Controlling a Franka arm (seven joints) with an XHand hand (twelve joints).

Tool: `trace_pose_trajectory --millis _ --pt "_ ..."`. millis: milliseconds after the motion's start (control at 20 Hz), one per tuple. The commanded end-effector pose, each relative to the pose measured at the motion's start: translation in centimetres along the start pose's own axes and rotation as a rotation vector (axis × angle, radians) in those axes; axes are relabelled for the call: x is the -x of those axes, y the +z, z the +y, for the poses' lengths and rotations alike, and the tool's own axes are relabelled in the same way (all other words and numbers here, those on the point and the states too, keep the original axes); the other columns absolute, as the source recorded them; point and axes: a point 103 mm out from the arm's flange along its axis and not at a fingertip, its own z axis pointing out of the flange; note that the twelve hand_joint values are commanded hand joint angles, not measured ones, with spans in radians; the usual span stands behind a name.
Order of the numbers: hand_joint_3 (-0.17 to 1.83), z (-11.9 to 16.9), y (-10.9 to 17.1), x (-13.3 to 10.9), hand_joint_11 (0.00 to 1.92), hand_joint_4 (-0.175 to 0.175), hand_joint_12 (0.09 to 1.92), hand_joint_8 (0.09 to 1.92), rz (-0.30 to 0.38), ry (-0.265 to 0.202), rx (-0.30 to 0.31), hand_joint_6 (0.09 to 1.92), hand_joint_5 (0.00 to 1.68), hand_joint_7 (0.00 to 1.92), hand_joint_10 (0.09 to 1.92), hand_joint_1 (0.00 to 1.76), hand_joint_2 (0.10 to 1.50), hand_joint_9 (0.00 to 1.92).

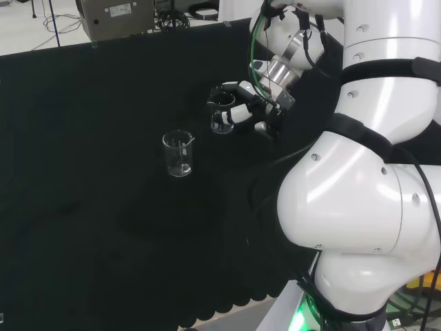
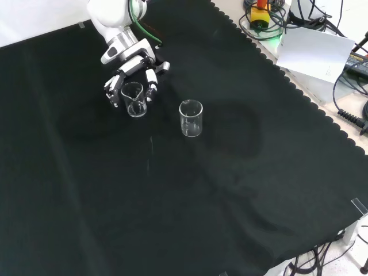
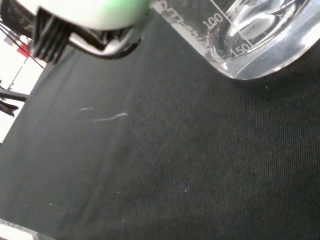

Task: Pick up the beaker on the right.

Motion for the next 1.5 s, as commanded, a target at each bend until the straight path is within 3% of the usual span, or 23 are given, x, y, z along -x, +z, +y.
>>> trace_pose_trajectory --millis 50,400,1000,1150,1300,1400,1500 --pt "0.69 0.2 -0.4 0.6 0.11 -0.029 1.38 0.78 0.056 -0.011 0.015 0.79 0.43 0.49 0.59 1.00 0.49 0.60" --pt "0.69 0.5 -1.5 1.7 0.13 -0.027 1.37 0.80 0.070 -0.009 -0.005 0.93 0.48 0.51 0.59 1.01 0.49 0.62" --pt "0.70 1.2 -1.1 2.6 0.18 -0.002 1.37 0.78 0.079 -0.022 -0.079 0.93 0.60 0.51 0.59 1.00 0.49 0.65" --pt "0.70 1.3 0.0 1.3 0.18 -0.003 1.37 0.77 0.063 -0.019 -0.060 0.93 0.59 0.51 0.58 1.00 0.49 0.65" --pt "0.66 1.3 0.1 0.5 0.20 0.008 1.36 0.75 -0.008 0.013 -0.011 0.87 0.74 0.55 0.58 0.96 0.56 0.67" --pt "0.59 1.2 0.1 0.0 0.35 0.117 1.32 0.70 -0.035 0.028 0.035 0.79 1.05 0.83 0.58 1.04 0.67 0.81" --pt "0.56 0.9 -0.4 -0.5 0.76 0.161 1.11 0.60 -0.047 0.037 0.125 0.68 1.21 1.09 0.50 1.09 0.71 1.07"
